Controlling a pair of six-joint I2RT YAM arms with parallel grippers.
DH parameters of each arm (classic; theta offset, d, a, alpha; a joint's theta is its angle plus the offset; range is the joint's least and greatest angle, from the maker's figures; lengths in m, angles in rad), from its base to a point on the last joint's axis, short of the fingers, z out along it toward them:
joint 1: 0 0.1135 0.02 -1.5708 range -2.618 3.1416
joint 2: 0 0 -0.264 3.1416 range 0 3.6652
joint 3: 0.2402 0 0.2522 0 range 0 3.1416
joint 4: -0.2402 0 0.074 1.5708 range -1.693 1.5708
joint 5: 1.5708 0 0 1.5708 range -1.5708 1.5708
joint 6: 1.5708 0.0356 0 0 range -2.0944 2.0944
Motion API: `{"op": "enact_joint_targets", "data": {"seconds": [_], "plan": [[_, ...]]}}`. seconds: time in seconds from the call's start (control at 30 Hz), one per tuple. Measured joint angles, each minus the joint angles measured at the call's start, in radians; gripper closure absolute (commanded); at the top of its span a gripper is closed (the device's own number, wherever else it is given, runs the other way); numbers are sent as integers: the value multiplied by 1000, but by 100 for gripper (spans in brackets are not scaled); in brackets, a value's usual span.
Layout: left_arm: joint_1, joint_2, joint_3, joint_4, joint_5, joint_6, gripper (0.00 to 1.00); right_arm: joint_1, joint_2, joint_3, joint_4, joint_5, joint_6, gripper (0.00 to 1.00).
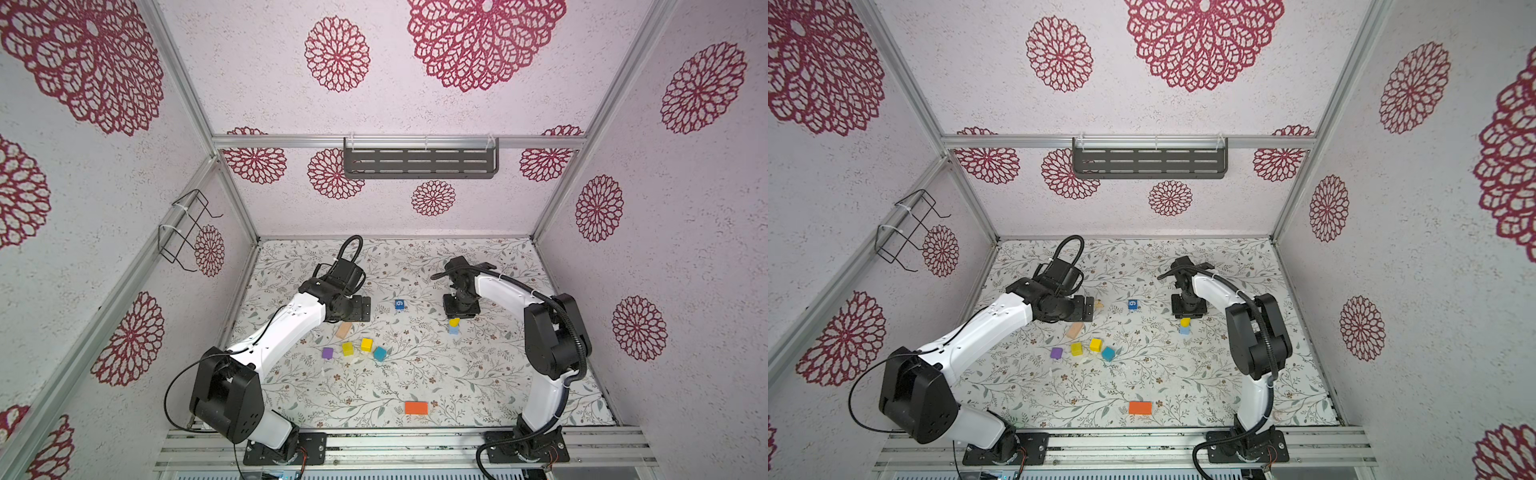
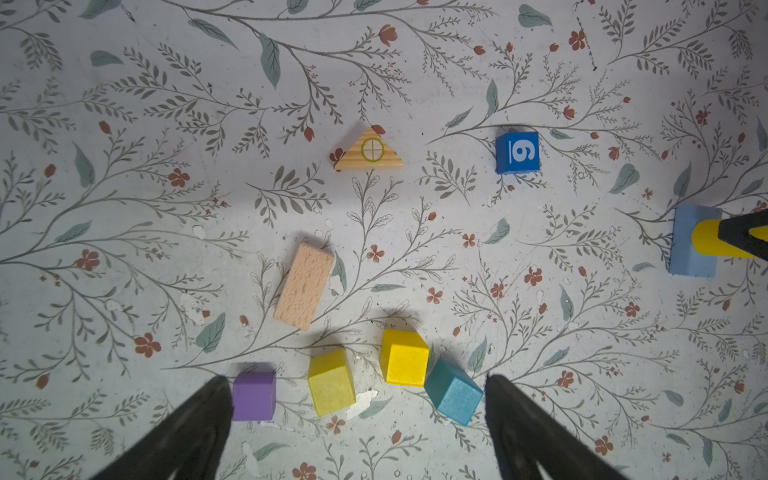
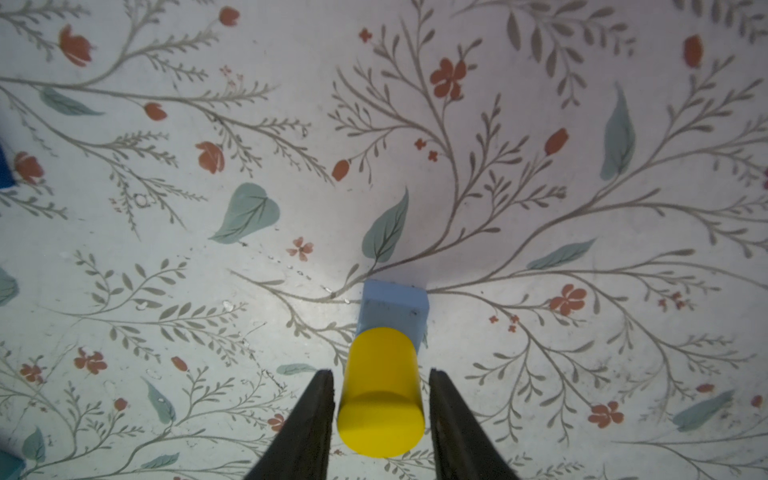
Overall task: Build the wood block tower
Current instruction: 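Lower the yellow cylinder onto the light blue block and release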
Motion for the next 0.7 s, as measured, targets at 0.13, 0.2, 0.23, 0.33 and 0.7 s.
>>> {"op": "enact_joint_targets", "data": {"seconds": [0.13,0.2,0.23,0.33,0.7], "plan": [[0,0,0,0,0,0,3,0,1,0,-1,2,0,53],[0,0,0,-1,0,0,3,0,1,0,-1,6,0,51],[0,0,0,-1,0,0,3,0,1,0,-2,8,0,51],[0,-4,0,-2,0,0,3,0,0,0,-10,24,-1,49],[0,-91,-5,-33,-4,-24,3,60,-173,-2,-66,38,-46,42]]}}
